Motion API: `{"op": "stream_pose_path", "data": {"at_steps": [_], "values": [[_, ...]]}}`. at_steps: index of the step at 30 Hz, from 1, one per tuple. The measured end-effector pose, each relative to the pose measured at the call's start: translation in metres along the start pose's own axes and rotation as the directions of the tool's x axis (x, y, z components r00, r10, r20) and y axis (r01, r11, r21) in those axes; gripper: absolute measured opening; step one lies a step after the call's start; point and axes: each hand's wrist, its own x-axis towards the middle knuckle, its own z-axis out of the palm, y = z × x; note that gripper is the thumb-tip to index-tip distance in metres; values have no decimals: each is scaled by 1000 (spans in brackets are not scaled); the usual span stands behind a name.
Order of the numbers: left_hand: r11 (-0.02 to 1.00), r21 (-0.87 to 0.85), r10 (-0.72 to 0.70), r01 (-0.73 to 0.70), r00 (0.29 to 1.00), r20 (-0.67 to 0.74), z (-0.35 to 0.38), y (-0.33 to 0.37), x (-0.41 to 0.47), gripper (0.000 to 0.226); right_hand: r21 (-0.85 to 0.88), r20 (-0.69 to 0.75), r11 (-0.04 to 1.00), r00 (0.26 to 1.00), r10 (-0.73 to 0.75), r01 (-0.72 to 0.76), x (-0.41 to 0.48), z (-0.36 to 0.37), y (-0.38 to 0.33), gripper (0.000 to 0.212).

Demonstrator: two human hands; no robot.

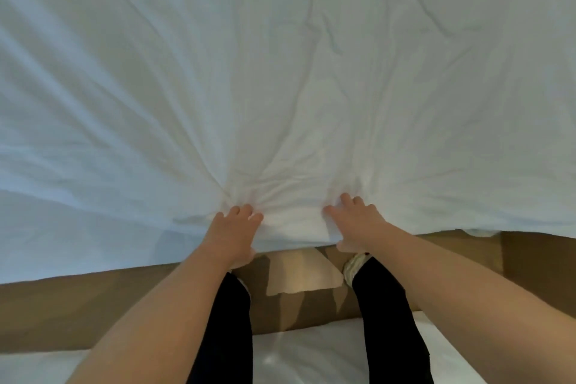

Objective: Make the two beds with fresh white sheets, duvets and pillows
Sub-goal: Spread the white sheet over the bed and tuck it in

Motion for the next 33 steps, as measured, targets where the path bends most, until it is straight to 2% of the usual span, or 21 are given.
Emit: {"op": "stream_pose_path", "data": {"at_steps": [2,6,10,13,15,17,19,21,23,25,30,33], "values": [[997,78,-18,22,999,-45,9,-16,-5,66,40,-42,999,999,3,-1,3,3,-18,76],[950,262,-159,169,986,-58,12,-66,-28,77,146,-30,977,988,-150,153,2,-8,-70,91],[894,200,-389,401,916,-100,11,-126,-50,87,29,-170,970,957,-234,242,26,-32,-147,104],[848,216,-462,484,875,-144,21,-165,-60,100,-49,-246,972,940,-236,231,50,-43,-195,111],[840,253,-441,480,875,-199,30,-188,-61,106,-23,-265,986,950,-166,166,64,-44,-220,112],[852,280,-370,442,887,-275,39,-212,-58,106,39,-295,998,955,-40,54,76,-42,-238,104],[884,287,-244,369,888,-389,41,-236,-53,95,57,-307,998,951,23,-5,83,-44,-250,89],[900,292,-166,325,873,-459,46,-256,-49,77,71,-289,997,957,9,12,89,-52,-256,82],[935,227,-149,271,885,-441,40,-261,-46,50,43,-269,997,962,-51,65,92,-66,-252,81],[961,116,-192,250,910,-368,20,-260,-47,29,10,-238,994,966,-104,109,88,-83,-245,78],[961,111,-222,255,944,-244,-28,-262,-62,29,32,-110,985,980,-168,172,66,-126,-238,66],[967,96,-221,235,966,-133,-32,-257,-81,35,-37,-21,978,978,-207,206,48,-129,-245,58]]}}
